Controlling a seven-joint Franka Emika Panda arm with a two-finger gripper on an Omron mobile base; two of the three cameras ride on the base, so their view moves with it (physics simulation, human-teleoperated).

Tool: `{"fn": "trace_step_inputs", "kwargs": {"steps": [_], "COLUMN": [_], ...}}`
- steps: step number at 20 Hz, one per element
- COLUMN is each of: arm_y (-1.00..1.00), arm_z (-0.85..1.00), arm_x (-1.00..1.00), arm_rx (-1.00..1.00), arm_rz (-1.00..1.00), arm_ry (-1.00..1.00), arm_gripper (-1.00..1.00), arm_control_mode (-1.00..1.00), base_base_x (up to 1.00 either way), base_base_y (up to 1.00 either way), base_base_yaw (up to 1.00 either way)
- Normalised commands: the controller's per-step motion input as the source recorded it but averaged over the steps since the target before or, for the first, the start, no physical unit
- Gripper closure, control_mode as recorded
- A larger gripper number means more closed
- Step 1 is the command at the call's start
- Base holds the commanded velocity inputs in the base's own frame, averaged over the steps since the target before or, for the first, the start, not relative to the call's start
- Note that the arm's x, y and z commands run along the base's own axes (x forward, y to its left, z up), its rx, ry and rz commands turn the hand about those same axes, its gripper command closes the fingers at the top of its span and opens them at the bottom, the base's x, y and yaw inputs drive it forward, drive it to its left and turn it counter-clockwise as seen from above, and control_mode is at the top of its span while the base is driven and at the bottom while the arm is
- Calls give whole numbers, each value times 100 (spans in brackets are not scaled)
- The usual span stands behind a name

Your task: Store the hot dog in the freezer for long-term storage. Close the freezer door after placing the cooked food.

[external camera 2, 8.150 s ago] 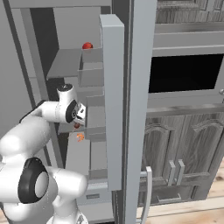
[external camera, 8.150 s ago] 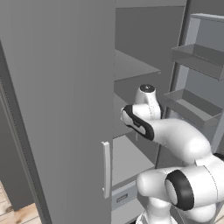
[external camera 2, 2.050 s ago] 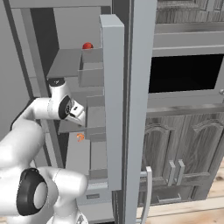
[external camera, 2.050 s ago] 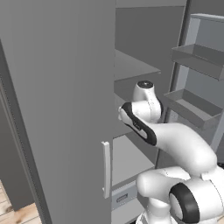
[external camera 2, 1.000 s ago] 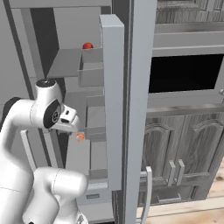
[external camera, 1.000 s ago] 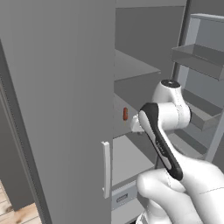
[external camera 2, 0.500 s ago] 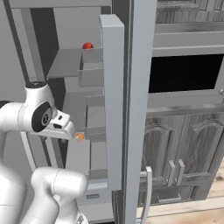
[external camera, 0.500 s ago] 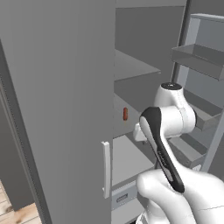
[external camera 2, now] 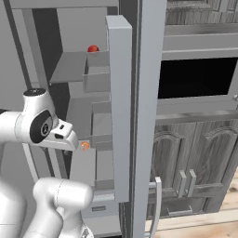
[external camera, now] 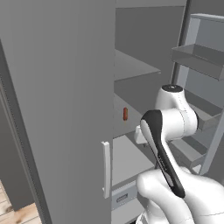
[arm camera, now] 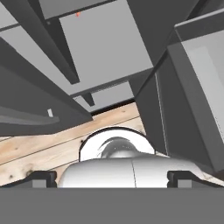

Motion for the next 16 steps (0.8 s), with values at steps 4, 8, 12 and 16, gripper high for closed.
{"fn": "trace_step_inputs", "kwargs": {"steps": [4, 8, 12, 16], "arm_y": [-5, -2, -7, -17], "arm_z": [14, 13, 11, 2], "arm_x": [-5, -20, -26, -46], "arm_rx": [0, 0, 0, 1], "arm_rz": [0, 0, 0, 1], "arm_ry": [1, 1, -4, -5], "arm_gripper": [-100, -100, -100, -100], "arm_control_mode": [-100, -100, -100, -100], "base_base_x": [0, 0, 0, 0], "base_base_y": [0, 0, 0, 0], "base_base_yaw": [0, 0, 0, 0]}}
